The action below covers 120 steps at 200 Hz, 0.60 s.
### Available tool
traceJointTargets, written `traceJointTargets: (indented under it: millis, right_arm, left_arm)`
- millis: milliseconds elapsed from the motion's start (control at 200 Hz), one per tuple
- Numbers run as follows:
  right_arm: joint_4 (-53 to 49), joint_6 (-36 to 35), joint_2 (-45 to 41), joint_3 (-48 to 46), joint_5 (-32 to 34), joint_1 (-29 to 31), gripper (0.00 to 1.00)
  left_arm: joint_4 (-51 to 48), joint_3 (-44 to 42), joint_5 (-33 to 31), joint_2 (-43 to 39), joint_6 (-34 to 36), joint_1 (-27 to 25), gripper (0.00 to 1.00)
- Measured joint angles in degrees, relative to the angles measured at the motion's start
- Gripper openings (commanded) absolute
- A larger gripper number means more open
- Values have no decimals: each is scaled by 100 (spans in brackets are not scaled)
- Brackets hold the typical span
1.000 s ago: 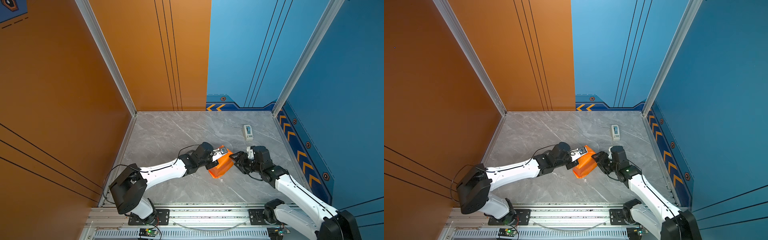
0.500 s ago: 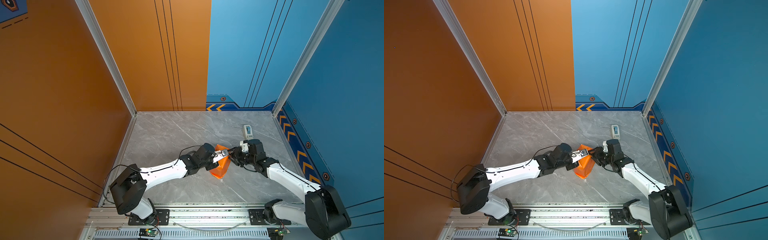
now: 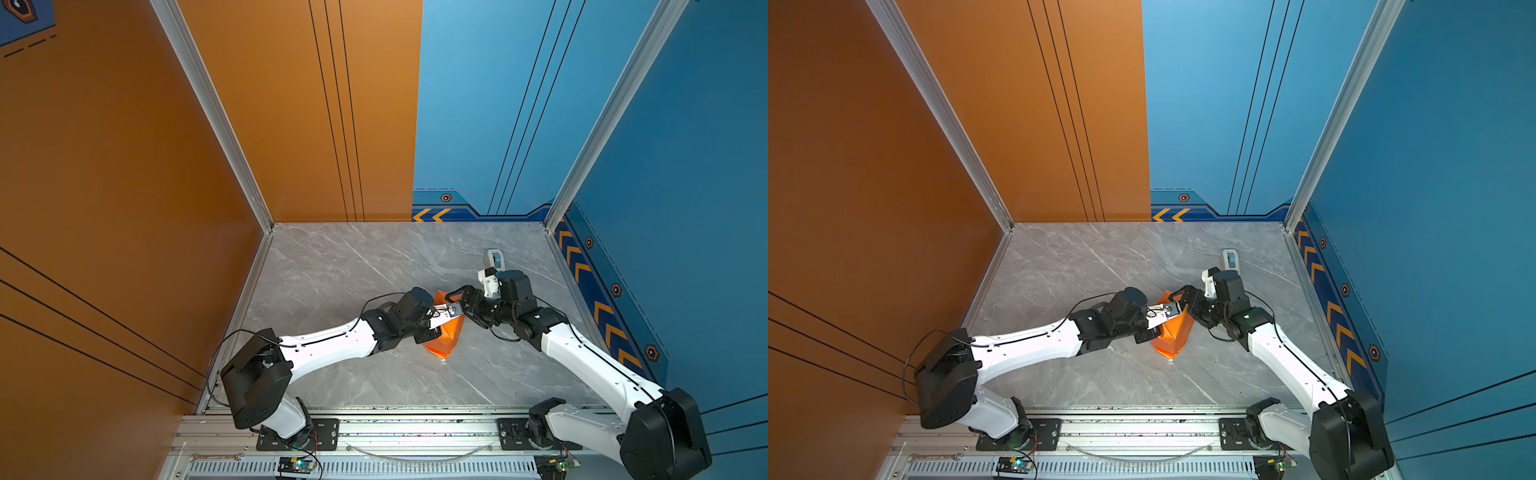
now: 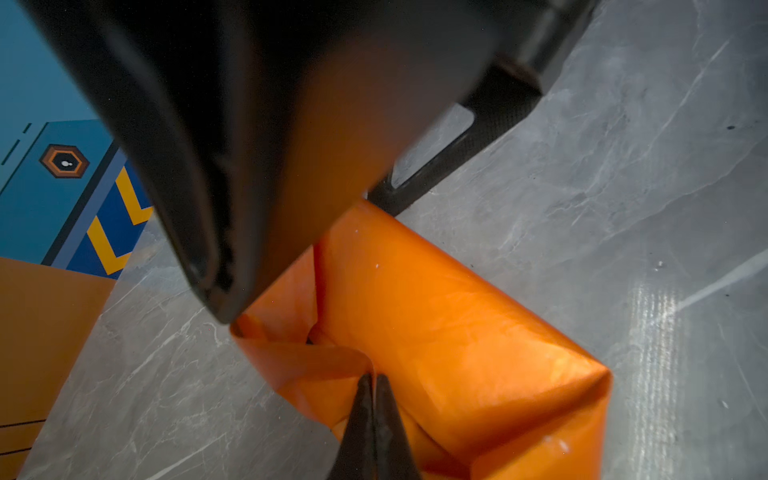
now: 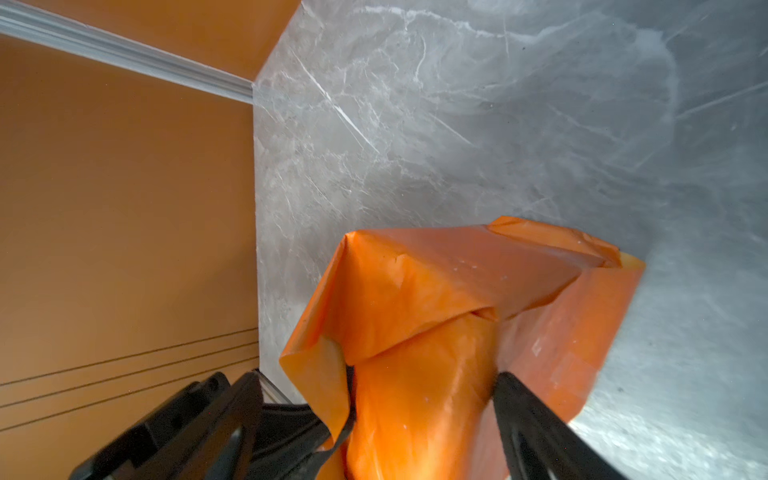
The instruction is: Wrap the gift box in paper
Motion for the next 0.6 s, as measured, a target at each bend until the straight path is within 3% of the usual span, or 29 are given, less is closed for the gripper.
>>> traceJointTargets:
  millis: [601]
  right_arm:
    - [-721, -501, 785, 715, 208, 212, 95]
  left_arm:
    - [-116, 98, -4, 76, 11, 0, 0]
